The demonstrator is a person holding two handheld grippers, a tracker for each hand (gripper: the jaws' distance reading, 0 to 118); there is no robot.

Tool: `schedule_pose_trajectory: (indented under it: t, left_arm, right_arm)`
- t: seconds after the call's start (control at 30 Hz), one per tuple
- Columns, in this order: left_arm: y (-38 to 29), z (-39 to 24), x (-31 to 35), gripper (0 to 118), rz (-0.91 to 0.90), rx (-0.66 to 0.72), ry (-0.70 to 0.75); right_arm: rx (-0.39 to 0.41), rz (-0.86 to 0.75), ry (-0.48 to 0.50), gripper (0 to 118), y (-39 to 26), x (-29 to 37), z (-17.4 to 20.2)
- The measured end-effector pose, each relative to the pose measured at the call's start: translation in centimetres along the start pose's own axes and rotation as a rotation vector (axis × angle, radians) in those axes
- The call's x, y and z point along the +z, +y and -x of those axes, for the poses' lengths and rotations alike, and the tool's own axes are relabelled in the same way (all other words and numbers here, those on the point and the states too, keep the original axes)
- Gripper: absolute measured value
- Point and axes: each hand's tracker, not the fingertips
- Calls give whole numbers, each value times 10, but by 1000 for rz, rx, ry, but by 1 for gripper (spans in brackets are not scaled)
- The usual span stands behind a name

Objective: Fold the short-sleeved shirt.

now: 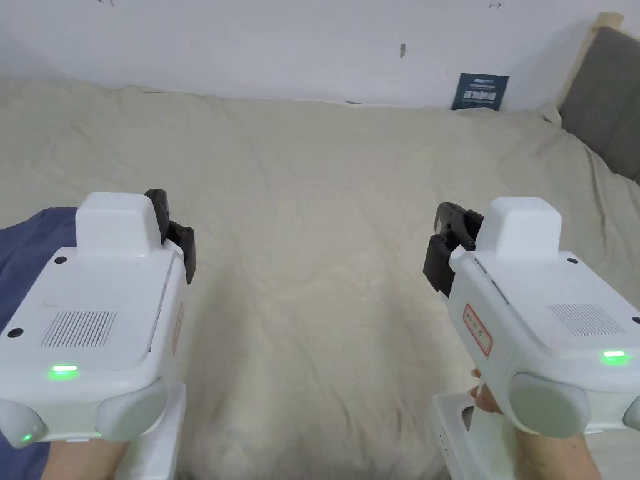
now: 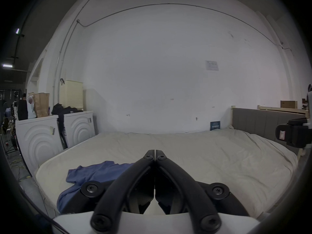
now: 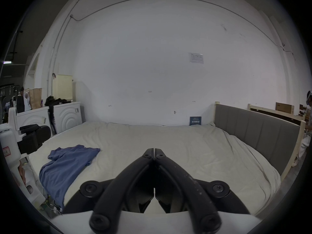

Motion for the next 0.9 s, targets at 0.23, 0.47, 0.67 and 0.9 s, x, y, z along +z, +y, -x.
schedule_pose_trajectory:
  t: [0.23, 0.47, 0.67, 0.9]
  left_arm:
    - [-1, 60, 25, 0, 5, -11, 164]
    - [-6, 114, 56, 0, 25, -1, 326]
    - [-13, 138, 73, 0, 44, 11, 400]
    - [-18, 146, 66, 1, 84, 43, 411]
  right_arm:
    - [22, -8, 154, 2, 4, -18, 55]
    - [53, -2, 314, 2, 4, -29, 115]
    - [68, 8, 384, 2, 2, -33, 143]
    - [78, 20, 404, 2, 1, -35, 149]
